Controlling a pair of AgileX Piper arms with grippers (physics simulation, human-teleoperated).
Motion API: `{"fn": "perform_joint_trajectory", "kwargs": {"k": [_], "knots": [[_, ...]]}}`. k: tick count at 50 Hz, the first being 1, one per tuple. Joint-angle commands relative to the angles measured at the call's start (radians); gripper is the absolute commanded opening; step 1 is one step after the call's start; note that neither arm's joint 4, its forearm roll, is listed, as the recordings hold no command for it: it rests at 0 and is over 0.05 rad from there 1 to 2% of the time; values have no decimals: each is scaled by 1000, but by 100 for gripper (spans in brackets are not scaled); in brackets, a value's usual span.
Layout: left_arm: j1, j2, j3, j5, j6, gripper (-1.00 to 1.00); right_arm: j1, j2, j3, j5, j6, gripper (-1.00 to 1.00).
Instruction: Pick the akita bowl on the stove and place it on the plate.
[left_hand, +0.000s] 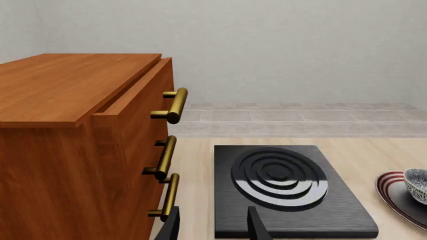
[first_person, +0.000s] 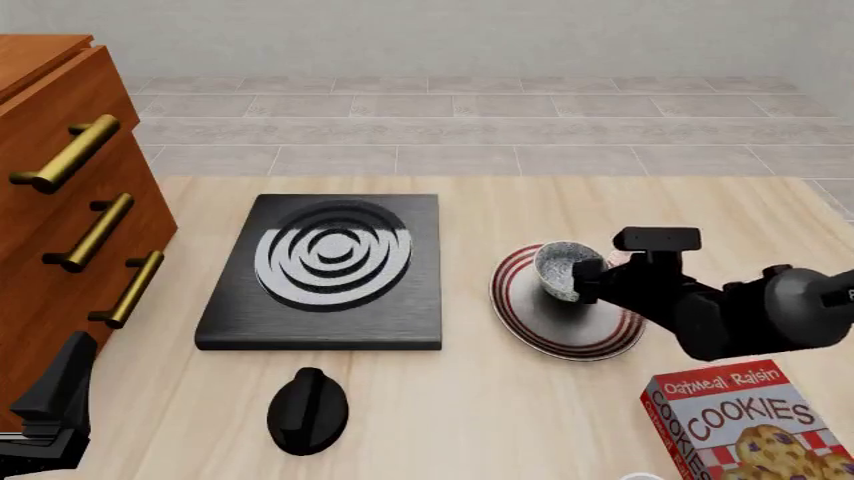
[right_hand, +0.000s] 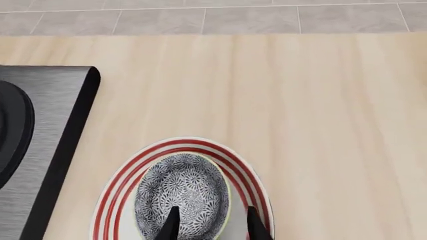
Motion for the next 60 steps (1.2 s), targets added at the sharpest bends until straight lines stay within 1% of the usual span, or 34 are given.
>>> {"fn": "perform_joint_trajectory", "kwargs": {"k": [1, 9, 14, 18, 25, 27, 36, 38, 42, 44, 46, 51, 54, 56, 60], "knots": [[0, 0, 0, 0, 0, 100, 1, -88, 8, 42, -8, 100], [0, 0, 0, 0, 0, 100, 19, -156, 20, 68, -8, 100], [0, 0, 0, 0, 0, 100, 27, -218, 29, 94, -20, 100], [0, 0, 0, 0, 0, 100, 28, -267, 43, 94, -32, 100], [0, 0, 0, 0, 0, 100, 59, -339, 75, 101, -18, 100], [0, 0, 0, 0, 0, 100, 65, -354, 85, 96, -26, 100], [0, 0, 0, 0, 0, 100, 96, -456, 125, 110, -29, 100], [0, 0, 0, 0, 0, 100, 102, -475, 142, 107, -39, 100], [0, 0, 0, 0, 0, 100, 112, -536, 168, 120, -39, 100], [0, 0, 0, 0, 0, 100, 104, -582, 187, 133, -35, 100], [0, 0, 0, 0, 0, 100, 103, -610, 208, 128, -46, 100], [0, 0, 0, 0, 0, 100, 98, -677, 229, 147, -32, 100], [0, 0, 0, 0, 0, 100, 89, -739, 251, 163, -43, 100], [0, 0, 0, 0, 0, 100, 106, -780, 267, 170, -24, 100], [0, 0, 0, 0, 0, 100, 102, -834, 299, 165, -37, 100]]}}
